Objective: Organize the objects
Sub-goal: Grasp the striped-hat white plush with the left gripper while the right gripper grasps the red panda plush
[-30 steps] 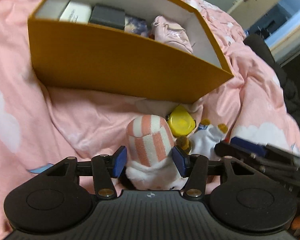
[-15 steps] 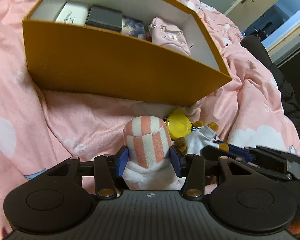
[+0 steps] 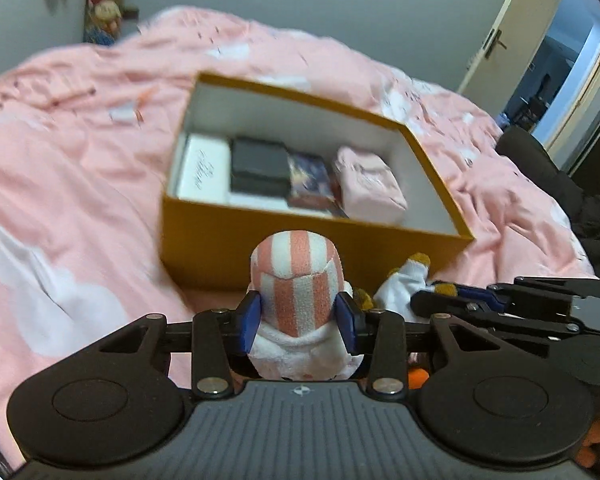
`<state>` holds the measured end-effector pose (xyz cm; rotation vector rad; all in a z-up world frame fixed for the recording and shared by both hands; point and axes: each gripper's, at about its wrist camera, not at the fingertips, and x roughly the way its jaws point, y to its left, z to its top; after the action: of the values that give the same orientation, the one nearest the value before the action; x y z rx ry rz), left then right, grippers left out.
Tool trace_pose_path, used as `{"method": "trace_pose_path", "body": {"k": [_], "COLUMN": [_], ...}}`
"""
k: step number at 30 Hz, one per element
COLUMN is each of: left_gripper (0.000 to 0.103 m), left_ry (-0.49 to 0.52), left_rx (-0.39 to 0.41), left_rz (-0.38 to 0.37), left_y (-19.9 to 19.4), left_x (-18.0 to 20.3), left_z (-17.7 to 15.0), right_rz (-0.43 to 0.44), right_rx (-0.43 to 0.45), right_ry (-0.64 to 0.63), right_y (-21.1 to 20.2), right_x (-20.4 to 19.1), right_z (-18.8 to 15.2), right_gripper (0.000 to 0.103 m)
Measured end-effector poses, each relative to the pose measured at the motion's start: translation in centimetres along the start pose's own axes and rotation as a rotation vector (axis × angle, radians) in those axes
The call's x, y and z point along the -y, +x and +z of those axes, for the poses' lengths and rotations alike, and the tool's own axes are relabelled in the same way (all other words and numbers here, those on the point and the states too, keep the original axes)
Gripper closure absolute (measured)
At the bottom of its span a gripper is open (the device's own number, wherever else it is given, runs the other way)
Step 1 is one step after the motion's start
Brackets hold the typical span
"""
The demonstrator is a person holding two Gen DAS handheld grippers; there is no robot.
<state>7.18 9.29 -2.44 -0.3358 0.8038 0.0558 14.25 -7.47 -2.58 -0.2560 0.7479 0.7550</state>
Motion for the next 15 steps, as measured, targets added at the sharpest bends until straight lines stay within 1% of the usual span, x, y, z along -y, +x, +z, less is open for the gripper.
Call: {"method": "trace_pose_path", "body": {"k": [2,3,5,7,11,13,15], "left_gripper": [0.057,0.057,0.057,0.057,0.057,0.057,0.058], "left_ry": [0.027,0.043,0.061,0.063,0.1,0.092,0.059], "left_rx": [0.015,0.021,-0.005,-0.021,-0.08,-0.124,-0.176], "left_rz": [0.023,0.036,0.078,0.086,0.102,0.097,0.072], "left_y": [0.3,0.7,1.7,2.3,2.2,2.1,2.0], "left_x": [-0.1,-0.1,-0.3,-0.7,-0.2,-0.3,-0.9], "left_z": [-0.3,-0.6,-1.2,-1.6,-2.0,-2.3,-2.8], "right_rz": [0.004,0.006,0.026,0.057,0.078,0.076,0.083], "right_rx": [-0.009,-0.03,-0.075,-0.119,-0.222,-0.259,-0.286], "right_ry": [-0.034,-0.048,-0.049,-0.04,-0.036,-0.022,0.008], "right_y": [0.6,1.0,1.6,1.9,2.4,2.7,2.9], "right_x": [-0.7,-0.9,-1.0,-1.0,-1.3,-1.2,-0.7], "right_z": [-0.1,-0.4,-1.2,-1.9,-3.6,-4.3,-4.8], "right_gripper": [0.089,0.089,0.089,0.088,0.088,0.088,0.088]}}
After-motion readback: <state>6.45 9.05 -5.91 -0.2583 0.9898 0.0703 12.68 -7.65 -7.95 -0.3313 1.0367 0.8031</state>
